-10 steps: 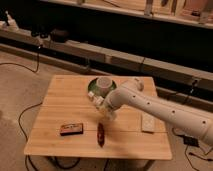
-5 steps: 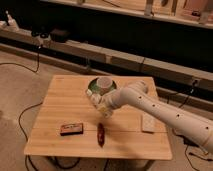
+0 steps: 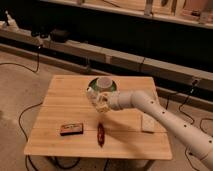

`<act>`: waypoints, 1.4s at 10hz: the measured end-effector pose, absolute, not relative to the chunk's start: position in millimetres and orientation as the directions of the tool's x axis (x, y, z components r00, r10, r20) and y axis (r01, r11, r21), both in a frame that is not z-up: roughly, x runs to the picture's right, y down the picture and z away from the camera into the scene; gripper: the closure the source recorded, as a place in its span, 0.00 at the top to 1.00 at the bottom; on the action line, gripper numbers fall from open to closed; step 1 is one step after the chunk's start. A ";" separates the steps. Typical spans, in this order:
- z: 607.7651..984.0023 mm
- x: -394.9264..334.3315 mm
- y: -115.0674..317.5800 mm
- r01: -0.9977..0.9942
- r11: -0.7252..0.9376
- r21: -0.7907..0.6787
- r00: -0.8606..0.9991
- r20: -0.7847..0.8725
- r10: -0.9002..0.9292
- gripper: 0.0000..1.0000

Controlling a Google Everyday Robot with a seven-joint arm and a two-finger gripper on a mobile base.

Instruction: Stand the bottle upright

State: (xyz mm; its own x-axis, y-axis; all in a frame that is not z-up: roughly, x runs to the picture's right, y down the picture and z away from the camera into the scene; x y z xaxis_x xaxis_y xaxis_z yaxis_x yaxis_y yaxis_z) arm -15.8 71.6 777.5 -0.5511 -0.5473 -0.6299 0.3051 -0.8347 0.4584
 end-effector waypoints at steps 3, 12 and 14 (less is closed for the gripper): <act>776.6 -18.3 70.7 0.302 -0.836 0.458 -0.543 -0.638 -0.546 0.00; 772.4 -46.8 109.9 0.210 -0.839 0.502 -0.473 -0.699 -0.537 0.00; 770.2 -34.3 109.0 0.236 -0.850 0.471 -0.476 -0.707 -0.523 0.00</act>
